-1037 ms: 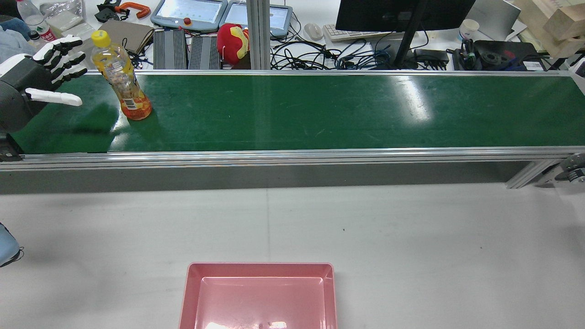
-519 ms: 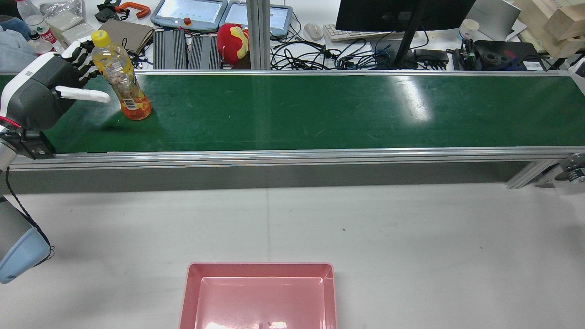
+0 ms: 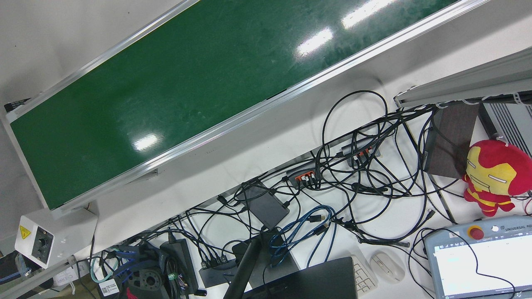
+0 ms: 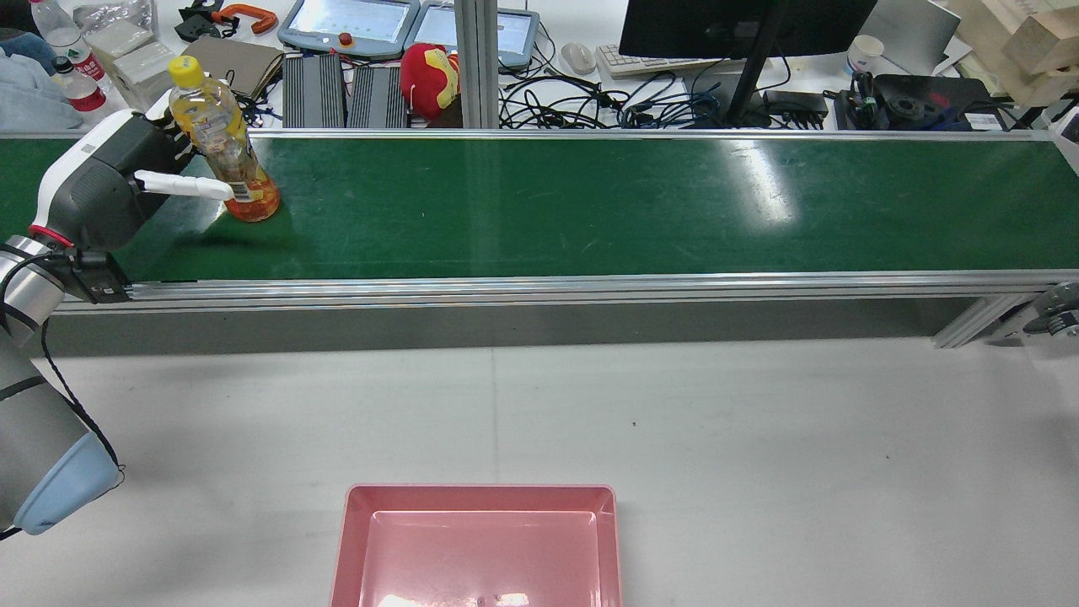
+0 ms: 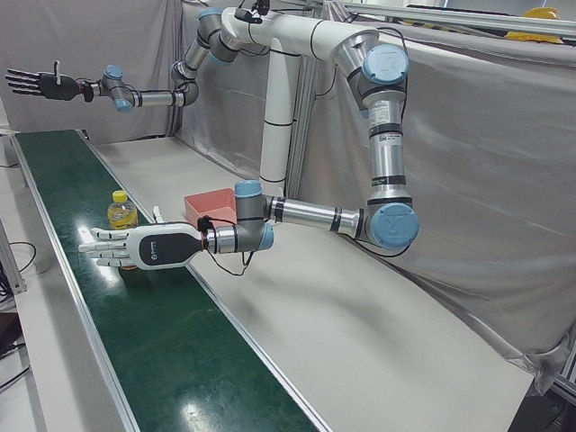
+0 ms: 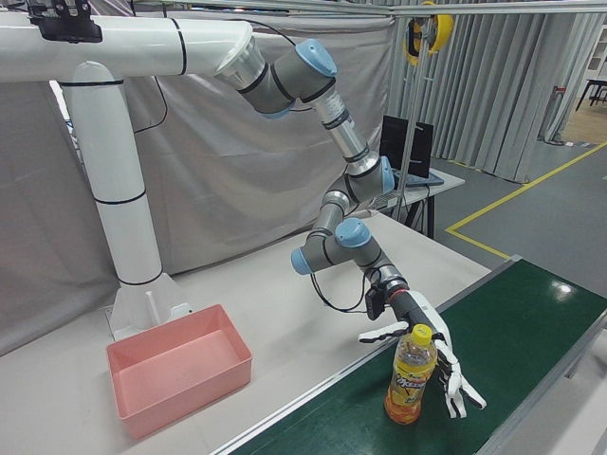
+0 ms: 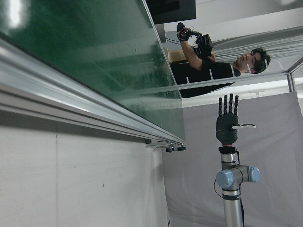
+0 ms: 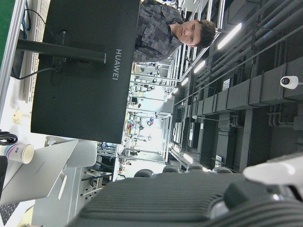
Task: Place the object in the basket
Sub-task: 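Close the left hand fingers around the juice bottle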
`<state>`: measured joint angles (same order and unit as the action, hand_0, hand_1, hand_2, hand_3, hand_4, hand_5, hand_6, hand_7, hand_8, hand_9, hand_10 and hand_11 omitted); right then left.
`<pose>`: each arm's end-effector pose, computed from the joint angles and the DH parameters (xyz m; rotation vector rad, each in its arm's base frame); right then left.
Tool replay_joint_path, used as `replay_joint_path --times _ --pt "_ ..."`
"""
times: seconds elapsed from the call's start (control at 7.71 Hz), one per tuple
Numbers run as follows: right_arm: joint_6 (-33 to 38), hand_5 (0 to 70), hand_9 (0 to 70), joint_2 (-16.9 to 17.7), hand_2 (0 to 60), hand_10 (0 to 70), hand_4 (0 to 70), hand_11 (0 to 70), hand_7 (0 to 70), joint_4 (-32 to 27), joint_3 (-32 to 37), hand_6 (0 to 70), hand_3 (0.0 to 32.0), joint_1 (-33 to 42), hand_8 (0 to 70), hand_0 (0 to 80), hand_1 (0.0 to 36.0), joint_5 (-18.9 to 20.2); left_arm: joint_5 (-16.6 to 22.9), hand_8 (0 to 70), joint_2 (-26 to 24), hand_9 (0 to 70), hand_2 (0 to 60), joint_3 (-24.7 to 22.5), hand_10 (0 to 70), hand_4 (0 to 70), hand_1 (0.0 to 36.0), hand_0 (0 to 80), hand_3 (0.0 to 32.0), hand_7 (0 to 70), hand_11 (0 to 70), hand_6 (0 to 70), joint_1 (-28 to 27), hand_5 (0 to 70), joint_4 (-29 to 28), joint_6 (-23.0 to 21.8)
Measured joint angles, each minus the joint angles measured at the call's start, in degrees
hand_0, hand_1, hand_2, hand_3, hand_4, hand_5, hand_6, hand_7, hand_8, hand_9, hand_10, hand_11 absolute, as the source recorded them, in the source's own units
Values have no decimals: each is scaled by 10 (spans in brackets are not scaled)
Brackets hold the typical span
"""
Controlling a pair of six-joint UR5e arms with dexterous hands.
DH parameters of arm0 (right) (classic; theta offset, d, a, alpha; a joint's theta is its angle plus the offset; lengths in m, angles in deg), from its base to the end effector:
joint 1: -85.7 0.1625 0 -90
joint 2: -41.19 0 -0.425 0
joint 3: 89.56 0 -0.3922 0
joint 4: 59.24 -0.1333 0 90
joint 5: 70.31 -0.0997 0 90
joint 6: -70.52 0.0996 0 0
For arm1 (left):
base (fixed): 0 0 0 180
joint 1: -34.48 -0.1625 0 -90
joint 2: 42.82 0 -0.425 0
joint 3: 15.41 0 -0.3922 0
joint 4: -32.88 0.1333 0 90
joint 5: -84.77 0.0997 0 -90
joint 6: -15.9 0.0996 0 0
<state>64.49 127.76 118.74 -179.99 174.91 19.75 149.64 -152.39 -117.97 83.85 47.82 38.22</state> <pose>0.1259 -0.5278 0.6493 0.1029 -2.2722 2.0486 0.2510 -0.5622 0.4230 0.0071 2.2832 -1.6791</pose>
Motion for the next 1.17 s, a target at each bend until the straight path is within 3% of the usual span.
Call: replay_joint_path --times 0.26,0.65,0.78,0.91,1.04,1.17 --pt "0 0 0 0 0 0 0 0 0 0 0 0 0 0 0 0 0 0 0 86 -19 109 0 3 88 20 170 558 0 17 149 0 0 314 9 -1" --pt "1 0 0 0 0 0 0 0 0 0 -1 0 0 0 0 0 0 0 5 91 -55 116 0 48 95 24 173 563 0 19 159 0 0 320 13 -19" --pt "0 0 0 0 0 0 0 0 0 0 -1 0 0 1 0 0 0 0 6 118 -59 152 0 53 125 43 187 563 0 32 204 2 0 387 13 -24" --pt "0 0 0 0 0 0 0 0 0 0 -1 0 0 1 0 0 0 0 5 160 -60 211 134 54 210 171 230 585 0 73 327 35 1 496 13 -33" --pt "0 0 0 0 0 0 0 0 0 0 -2 0 0 1 0 0 0 0 4 241 -60 327 212 53 350 334 231 597 0 146 513 106 4 591 15 -43" --pt "0 0 0 0 0 0 0 0 0 0 -2 0 0 1 0 0 0 0 3 442 -60 562 382 52 508 451 248 616 0 291 700 337 6 700 17 -52"
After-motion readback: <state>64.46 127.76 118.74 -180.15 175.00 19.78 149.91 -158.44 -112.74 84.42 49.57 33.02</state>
